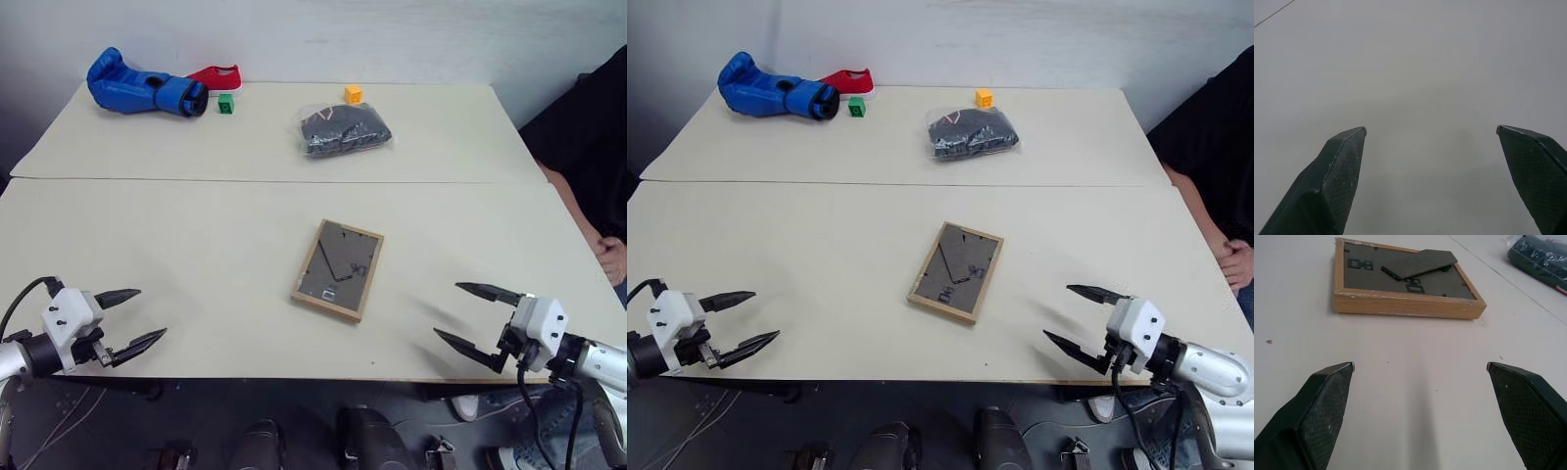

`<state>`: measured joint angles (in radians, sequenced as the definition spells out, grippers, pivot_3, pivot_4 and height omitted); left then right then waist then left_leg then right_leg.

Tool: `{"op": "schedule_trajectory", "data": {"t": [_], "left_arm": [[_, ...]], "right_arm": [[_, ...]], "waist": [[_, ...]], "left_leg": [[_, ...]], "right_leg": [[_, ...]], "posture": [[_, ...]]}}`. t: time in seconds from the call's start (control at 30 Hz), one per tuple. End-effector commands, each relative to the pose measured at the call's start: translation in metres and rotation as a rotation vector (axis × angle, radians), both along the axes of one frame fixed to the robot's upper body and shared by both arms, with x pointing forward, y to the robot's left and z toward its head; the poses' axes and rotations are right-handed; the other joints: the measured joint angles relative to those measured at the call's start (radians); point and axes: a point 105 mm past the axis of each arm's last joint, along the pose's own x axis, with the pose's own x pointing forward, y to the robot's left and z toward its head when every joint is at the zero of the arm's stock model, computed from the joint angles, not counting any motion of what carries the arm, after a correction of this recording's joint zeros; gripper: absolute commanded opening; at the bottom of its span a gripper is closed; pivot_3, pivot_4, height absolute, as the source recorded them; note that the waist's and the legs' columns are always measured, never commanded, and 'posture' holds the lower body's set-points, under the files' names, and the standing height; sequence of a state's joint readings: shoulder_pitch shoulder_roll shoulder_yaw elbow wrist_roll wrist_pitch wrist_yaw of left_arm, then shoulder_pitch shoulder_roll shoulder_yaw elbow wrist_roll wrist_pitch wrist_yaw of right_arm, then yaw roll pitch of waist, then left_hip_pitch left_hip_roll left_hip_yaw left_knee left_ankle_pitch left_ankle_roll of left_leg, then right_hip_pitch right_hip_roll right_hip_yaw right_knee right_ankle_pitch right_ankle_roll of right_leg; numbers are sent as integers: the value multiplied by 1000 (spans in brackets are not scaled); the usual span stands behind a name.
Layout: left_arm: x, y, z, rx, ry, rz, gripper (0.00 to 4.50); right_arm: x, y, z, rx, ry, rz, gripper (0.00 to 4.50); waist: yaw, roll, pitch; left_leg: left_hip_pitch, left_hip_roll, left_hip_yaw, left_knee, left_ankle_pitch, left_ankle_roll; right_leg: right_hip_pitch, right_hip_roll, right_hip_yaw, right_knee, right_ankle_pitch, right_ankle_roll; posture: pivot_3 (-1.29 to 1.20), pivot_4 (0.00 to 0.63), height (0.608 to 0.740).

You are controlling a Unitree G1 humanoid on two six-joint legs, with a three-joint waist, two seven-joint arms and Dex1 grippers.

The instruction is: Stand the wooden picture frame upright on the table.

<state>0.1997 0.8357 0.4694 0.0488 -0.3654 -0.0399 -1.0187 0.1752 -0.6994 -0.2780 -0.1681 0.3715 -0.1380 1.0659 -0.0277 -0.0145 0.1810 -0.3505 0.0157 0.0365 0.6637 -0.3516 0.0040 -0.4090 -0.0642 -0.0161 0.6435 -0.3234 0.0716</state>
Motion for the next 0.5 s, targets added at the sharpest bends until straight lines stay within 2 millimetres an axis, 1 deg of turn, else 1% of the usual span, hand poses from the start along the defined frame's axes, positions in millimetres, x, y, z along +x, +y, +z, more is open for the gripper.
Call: {"op": "schedule_trajectory", "data": {"t": [0.03, 0.13, 0.23, 0.27, 0.33, 0.43, 0.47, 0.5], "left_arm": [[2, 2, 9, 19, -43, 4, 4500], [4, 0, 12, -35, -44, 10, 4500], [9, -19, 17, -85, -21, -41, 4500], [14, -28, 20, -96, -23, -51, 4312], [25, -47, 25, -107, -36, -76, 3878], [45, -73, 25, -97, -48, -83, 2951], [52, -83, 23, -112, -46, -86, 2579], [59, -94, 21, -118, -46, -93, 2327]], "right_arm": [[-2, 3, 8, -15, -22, 24, 4479], [-3, 3, 6, -14, -20, 24, 4479], [-2, 3, 2, 25, 11, 3, 4479], [1, 3, -1, 30, 37, -14, 4309], [11, 4, -3, 19, 55, -53, 3827], [29, 6, -8, -14, 70, -112, 2789], [36, 8, -10, -19, 77, -129, 2388], [42, 10, -11, -26, 74, -136, 2089]], "waist": [[0, 0, 0], [0, 0, 0], [0, 0, 0], [0, 0, 0], [2, 0, 0], [2, 0, 0], [2, 0, 0], [2, 0, 0]], "left_leg": [[0, 0, 0, 0, 0, 0], [0, 0, 0, 0, 0, 0], [0, 0, 0, 0, 0, 0], [0, 0, 0, 0, 0, 0], [0, 0, 0, 1, 0, 0], [0, 0, 0, 2, 0, 0], [0, 0, 0, 2, 0, 0], [-1, -1, 0, 2, 1, -2]], "right_leg": [[0, 0, 0, 0, 0, 0], [0, 0, 0, 0, 0, 0], [0, 0, 0, 0, 0, 0], [0, 0, 0, 0, 0, 0], [0, 0, 0, 0, 0, 0], [0, 0, 0, 1, 0, 1], [0, 0, 0, 2, 0, 1], [0, 0, 0, 2, 0, 1]], "posture": [[0, 150, 740], [0, 150, 740], [0, 150, 740], [0, 150, 740], [0, 150, 740], [0, 150, 740], [0, 150, 740], [0, 150, 740]]}}
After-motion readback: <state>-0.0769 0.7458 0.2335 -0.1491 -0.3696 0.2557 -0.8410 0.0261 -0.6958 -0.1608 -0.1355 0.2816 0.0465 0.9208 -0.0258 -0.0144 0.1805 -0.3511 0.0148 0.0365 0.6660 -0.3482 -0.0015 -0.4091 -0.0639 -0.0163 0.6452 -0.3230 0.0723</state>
